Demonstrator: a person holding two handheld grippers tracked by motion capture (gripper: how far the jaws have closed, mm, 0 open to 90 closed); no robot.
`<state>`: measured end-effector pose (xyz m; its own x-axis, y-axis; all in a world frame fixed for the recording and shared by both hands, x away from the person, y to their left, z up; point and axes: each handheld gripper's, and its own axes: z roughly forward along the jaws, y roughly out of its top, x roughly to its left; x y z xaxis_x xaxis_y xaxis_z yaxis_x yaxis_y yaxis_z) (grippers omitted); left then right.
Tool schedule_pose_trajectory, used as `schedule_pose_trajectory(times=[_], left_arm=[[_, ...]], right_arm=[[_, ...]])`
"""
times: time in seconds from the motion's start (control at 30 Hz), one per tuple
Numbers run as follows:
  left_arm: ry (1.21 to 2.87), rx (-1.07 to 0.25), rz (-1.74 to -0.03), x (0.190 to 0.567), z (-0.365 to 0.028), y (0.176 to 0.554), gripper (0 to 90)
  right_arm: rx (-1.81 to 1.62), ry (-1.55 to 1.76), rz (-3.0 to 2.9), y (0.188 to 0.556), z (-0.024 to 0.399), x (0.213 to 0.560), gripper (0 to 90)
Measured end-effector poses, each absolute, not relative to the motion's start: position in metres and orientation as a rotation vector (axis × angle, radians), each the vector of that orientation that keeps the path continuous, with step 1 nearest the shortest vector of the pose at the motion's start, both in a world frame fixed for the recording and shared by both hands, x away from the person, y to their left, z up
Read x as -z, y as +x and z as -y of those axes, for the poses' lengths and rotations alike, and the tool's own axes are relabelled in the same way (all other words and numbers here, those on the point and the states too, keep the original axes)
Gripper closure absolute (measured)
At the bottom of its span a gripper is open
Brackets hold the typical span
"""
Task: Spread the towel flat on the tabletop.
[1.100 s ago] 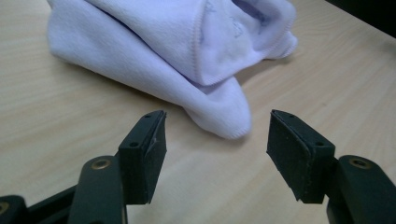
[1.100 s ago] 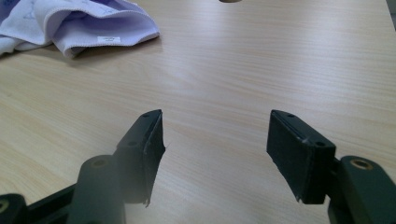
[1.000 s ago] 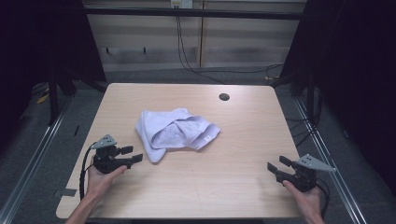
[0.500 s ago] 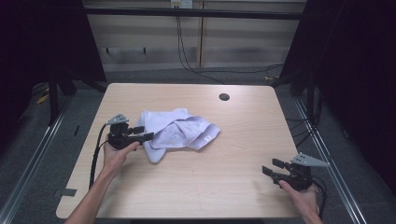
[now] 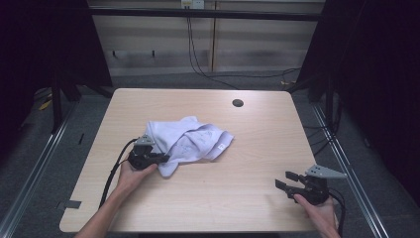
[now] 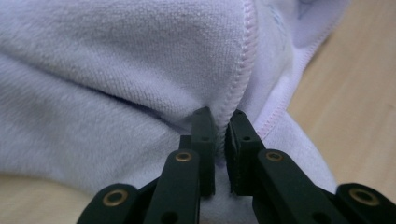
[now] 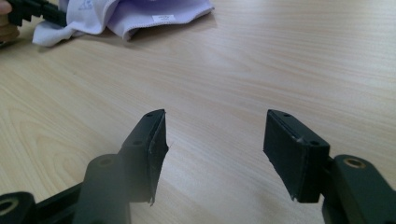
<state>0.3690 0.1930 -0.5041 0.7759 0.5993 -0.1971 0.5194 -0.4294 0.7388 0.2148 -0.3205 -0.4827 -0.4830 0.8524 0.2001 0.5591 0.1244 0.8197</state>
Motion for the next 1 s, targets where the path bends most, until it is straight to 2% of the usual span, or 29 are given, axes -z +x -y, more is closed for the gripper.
schedule_pose_trajectory(times=[0.17,0.4,0.5,0.57,0.63,0.7,0.83,0.9,1.0], left_arm=[[2.152,-0.051,-0.741,0.503,-0.179,0.339,83.4],[2.194,0.027,-0.659,0.499,-0.149,0.304,82.0],[2.234,0.031,-0.571,0.496,-0.134,0.284,76.7],[2.245,0.071,-0.523,0.492,-0.126,0.271,67.1],[2.230,0.096,-0.490,0.489,-0.123,0.262,64.7],[2.172,0.133,-0.494,0.480,-0.129,0.259,57.7],[2.043,0.108,-0.529,0.459,-0.148,0.265,54.3],[2.013,0.028,-0.548,0.447,-0.157,0.277,54.2],[2.007,0.008,-0.562,0.443,-0.159,0.293,57.2]], right_arm=[[-1.317,1.374,-2.073,0.217,0.318,0.481,43.9],[-1.308,1.368,-2.145,0.219,0.312,0.482,40.8],[-1.324,1.348,-2.145,0.215,0.309,0.478,39.8],[-1.347,1.341,-2.144,0.211,0.305,0.474,39.2],[-1.366,1.335,-2.157,0.208,0.300,0.473,38.5],[-1.383,1.317,-2.176,0.207,0.295,0.473,38.3],[-1.394,1.284,-2.216,0.209,0.279,0.469,38.3],[-1.415,1.247,-2.231,0.213,0.267,0.464,38.9],[-1.419,1.202,-2.252,0.221,0.253,0.459,40.2]])
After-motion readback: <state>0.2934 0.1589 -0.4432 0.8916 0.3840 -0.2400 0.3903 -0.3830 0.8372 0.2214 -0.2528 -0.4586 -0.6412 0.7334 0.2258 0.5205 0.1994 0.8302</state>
